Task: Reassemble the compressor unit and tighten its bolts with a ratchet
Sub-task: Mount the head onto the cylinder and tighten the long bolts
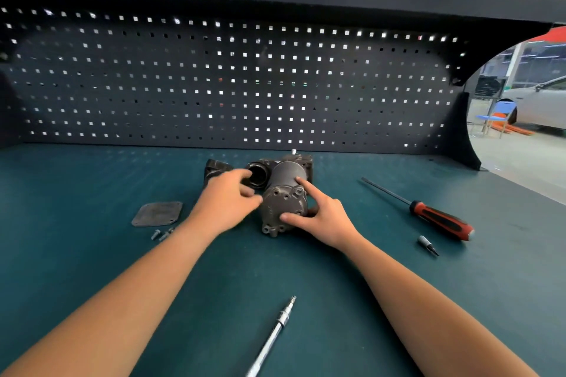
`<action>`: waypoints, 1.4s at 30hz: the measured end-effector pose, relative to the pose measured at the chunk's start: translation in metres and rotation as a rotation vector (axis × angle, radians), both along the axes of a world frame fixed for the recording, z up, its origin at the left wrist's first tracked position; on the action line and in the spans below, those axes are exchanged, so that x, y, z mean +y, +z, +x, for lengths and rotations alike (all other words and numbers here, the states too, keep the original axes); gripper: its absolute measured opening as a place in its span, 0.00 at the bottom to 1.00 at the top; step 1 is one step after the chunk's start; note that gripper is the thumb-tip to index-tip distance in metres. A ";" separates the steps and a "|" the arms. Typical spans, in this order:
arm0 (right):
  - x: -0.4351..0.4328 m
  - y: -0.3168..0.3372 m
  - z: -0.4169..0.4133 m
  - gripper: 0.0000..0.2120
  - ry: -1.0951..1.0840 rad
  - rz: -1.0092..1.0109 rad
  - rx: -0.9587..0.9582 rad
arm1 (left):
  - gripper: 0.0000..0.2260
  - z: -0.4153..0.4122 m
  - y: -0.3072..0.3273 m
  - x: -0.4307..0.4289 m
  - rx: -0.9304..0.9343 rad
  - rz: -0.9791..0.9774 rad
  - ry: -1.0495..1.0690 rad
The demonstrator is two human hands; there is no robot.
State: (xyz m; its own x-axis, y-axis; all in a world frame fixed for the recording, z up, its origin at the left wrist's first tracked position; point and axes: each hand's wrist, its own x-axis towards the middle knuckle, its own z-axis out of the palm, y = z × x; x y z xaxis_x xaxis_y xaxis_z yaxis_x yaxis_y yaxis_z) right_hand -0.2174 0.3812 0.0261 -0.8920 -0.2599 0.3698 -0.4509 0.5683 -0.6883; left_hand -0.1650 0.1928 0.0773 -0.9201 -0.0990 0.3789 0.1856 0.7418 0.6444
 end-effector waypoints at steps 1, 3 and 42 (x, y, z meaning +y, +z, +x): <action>0.000 -0.001 0.000 0.39 -0.005 -0.012 0.003 | 0.21 0.005 0.009 -0.009 0.030 0.001 0.016; -0.002 -0.002 -0.001 0.39 -0.014 -0.021 0.007 | 0.17 0.017 0.022 -0.033 0.053 0.004 0.054; -0.006 -0.009 0.039 0.41 -0.261 0.206 -0.020 | 0.11 0.099 0.007 -0.013 -0.227 -0.133 -0.207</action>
State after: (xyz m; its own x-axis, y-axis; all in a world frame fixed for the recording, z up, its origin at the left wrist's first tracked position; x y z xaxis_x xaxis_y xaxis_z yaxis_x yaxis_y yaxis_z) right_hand -0.1789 0.3752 0.0174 -0.9448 -0.0891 0.3152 -0.2594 0.7912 -0.5538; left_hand -0.0660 0.1802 0.0841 -0.9780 0.1351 0.1589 0.2036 0.7839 0.5865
